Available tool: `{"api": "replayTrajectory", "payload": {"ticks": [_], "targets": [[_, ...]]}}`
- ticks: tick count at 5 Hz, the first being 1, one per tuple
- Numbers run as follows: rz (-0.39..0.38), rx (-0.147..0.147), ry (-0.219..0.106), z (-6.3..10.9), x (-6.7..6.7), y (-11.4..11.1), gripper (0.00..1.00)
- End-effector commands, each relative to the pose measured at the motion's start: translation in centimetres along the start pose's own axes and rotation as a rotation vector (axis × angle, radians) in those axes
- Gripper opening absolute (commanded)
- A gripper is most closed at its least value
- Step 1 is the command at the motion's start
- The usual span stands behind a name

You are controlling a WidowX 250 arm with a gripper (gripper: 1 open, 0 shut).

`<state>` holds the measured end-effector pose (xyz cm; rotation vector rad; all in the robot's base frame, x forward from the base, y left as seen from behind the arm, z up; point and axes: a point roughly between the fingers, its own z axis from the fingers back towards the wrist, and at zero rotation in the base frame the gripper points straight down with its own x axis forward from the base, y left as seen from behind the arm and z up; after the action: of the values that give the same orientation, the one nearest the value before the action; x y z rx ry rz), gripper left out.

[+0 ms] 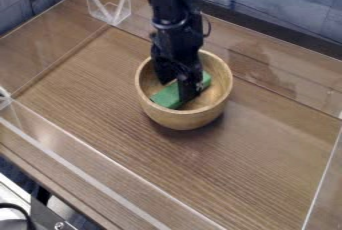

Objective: Move green stick from inside the wooden bowl to the table next to it

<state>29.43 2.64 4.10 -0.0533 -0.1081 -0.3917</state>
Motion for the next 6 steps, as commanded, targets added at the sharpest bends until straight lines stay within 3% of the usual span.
{"api": "replayTrajectory", "payload": {"ticks": [1,3,5,6], "targets": [[0.026,0.022,-0.049,2.3,1.2,0.4,1.0],[0.085,0.036,-0.078,4.0,2.2,1.6,1.0],[0.104,0.029,-0.058,3.2,2.0,2.2,1.0],[0.175,0.04,-0.059,2.2,1.9,2.6,1.0]]}}
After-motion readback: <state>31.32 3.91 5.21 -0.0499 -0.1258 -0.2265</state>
